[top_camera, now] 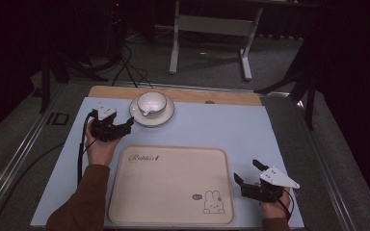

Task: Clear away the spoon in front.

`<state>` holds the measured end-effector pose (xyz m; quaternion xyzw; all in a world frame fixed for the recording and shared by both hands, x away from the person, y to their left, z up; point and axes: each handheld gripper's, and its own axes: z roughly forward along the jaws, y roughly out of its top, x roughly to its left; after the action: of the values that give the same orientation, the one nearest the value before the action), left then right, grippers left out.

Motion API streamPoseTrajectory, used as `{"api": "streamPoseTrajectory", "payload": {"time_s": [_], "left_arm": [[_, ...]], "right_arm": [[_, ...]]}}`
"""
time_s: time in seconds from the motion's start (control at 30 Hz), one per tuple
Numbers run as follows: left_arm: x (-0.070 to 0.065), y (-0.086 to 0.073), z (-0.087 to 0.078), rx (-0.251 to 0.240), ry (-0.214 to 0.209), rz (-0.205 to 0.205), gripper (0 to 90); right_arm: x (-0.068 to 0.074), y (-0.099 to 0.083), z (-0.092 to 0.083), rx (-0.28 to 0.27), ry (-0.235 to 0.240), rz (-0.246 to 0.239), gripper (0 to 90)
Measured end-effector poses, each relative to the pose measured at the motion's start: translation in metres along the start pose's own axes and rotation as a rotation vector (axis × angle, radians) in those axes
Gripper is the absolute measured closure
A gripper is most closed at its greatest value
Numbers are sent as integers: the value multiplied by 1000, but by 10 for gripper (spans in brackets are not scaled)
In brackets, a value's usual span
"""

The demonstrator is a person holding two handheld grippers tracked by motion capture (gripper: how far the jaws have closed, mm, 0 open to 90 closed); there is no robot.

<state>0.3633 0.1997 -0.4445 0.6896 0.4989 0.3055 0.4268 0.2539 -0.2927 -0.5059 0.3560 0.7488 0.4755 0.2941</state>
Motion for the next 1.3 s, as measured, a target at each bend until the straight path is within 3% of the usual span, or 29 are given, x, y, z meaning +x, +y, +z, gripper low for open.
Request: {"api": "streamPoseTrajectory", "payload": {"time_s": [0.73,1.3], "left_arm": [[-4,13,21,4,-11,-8,309],[-11,16,45,40,-14,6,315]], "right_arm": [[0,0,-1,-4,-1,-1,139],[-1,0,-2,-7,-3,2,139]]}}
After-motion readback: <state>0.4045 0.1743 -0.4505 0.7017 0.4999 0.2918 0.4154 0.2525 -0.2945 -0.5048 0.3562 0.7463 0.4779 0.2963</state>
